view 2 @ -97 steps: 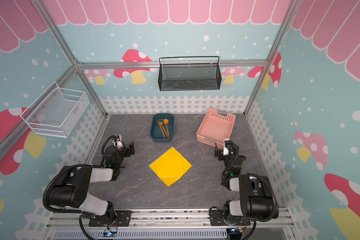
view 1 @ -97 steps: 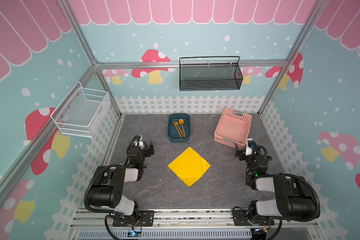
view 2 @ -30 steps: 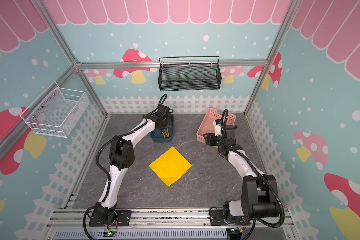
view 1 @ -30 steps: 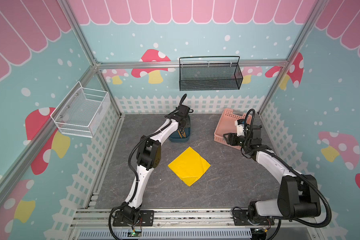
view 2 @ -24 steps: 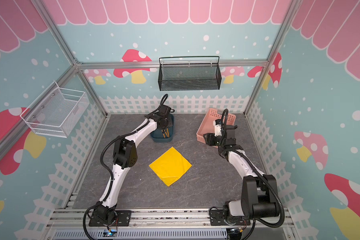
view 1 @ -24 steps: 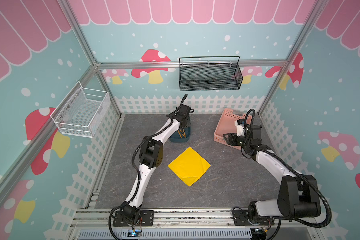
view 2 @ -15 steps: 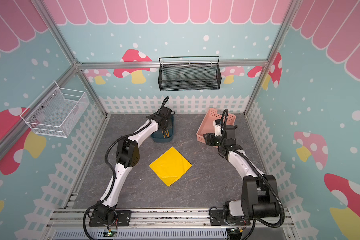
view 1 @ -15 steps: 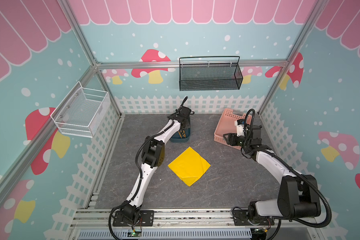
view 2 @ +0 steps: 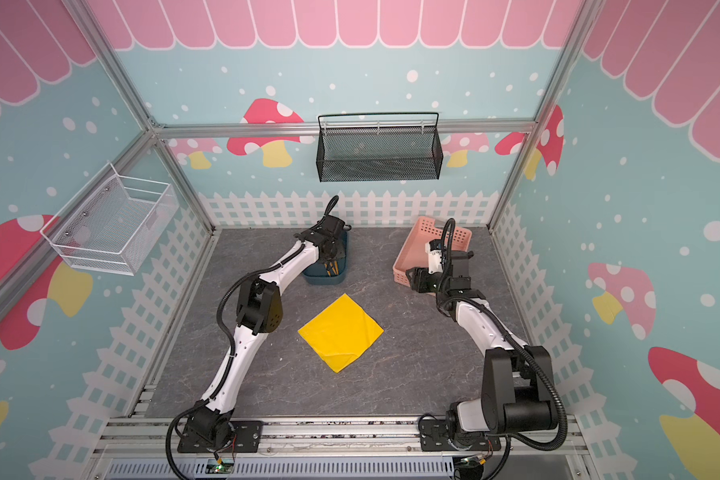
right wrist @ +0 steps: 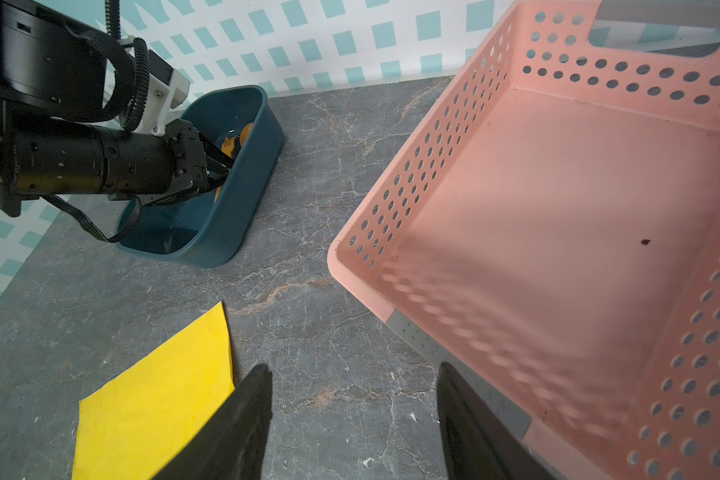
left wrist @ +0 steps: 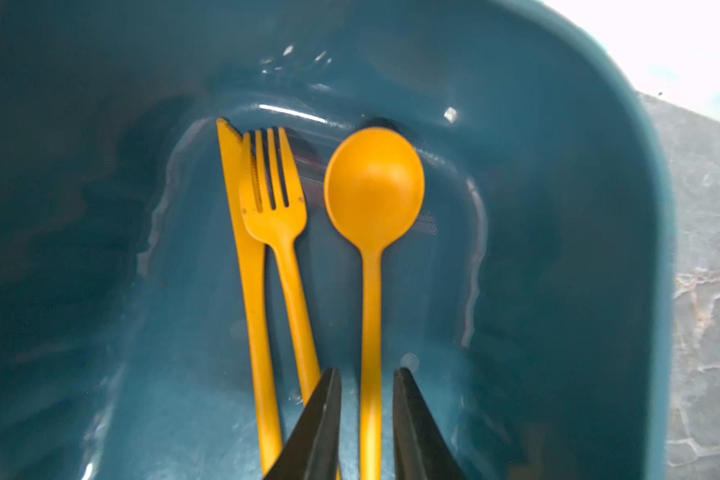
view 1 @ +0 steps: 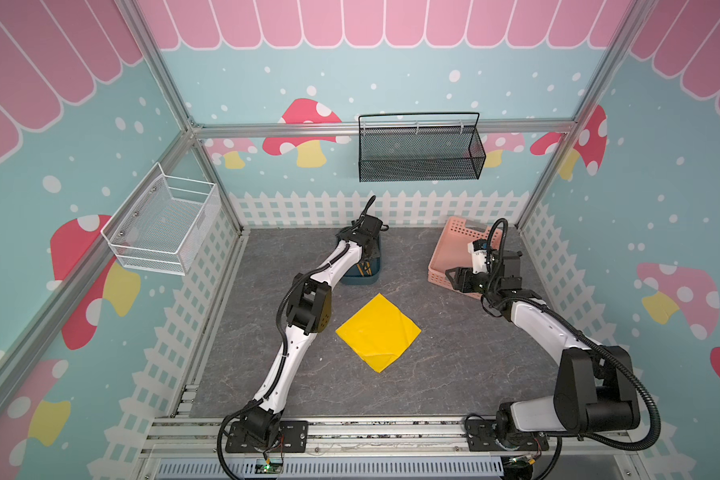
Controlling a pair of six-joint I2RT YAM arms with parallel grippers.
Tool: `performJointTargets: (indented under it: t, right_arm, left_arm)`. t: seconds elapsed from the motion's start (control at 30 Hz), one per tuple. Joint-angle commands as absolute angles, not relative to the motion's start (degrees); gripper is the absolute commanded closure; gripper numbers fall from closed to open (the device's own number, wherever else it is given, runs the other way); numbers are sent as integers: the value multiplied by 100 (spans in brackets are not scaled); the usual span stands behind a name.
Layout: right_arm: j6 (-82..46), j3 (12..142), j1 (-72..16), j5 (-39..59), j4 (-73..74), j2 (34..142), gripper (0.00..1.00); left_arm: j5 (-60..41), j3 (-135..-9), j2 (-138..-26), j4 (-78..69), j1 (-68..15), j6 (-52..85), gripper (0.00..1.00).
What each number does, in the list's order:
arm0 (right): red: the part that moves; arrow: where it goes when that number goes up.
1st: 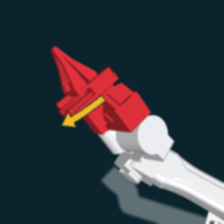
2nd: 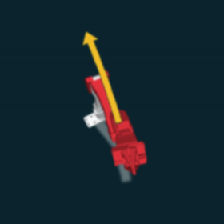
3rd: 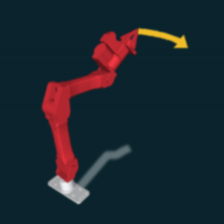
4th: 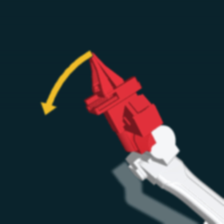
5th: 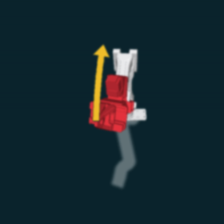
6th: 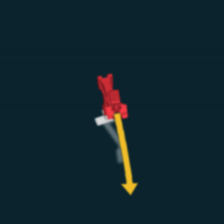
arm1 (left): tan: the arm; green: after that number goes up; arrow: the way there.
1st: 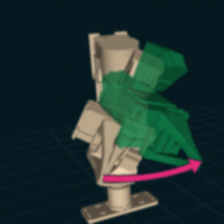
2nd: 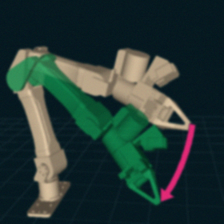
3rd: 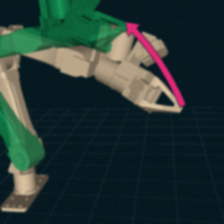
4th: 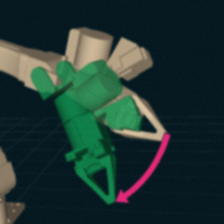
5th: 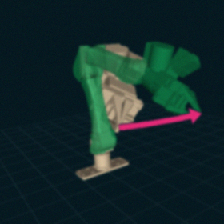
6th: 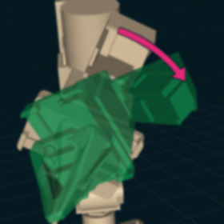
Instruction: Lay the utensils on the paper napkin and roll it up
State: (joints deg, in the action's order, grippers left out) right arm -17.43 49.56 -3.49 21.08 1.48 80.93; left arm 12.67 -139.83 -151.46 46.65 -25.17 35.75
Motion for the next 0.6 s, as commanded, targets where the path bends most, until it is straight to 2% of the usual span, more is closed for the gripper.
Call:
performJointTargets:
  t: [0.0, 0.3, 0.57]
  right_arm:
    - [-1718, 5023, -376, 2201, 112, 8116, 36]
    - [-1793, 4973, -378, 2259, 123, 8046, 36]
    - [-1845, 4898, -374, 2265, 119, 7920, 35]
  left_arm:
    - [1431, -13620, -14679, 4799, -2505, 3510, 74]
    - [1525, -12436, -13571, 4807, -2500, 3236, 73]
    - [1124, -12264, -13524, 5129, -2407, 3174, 73]
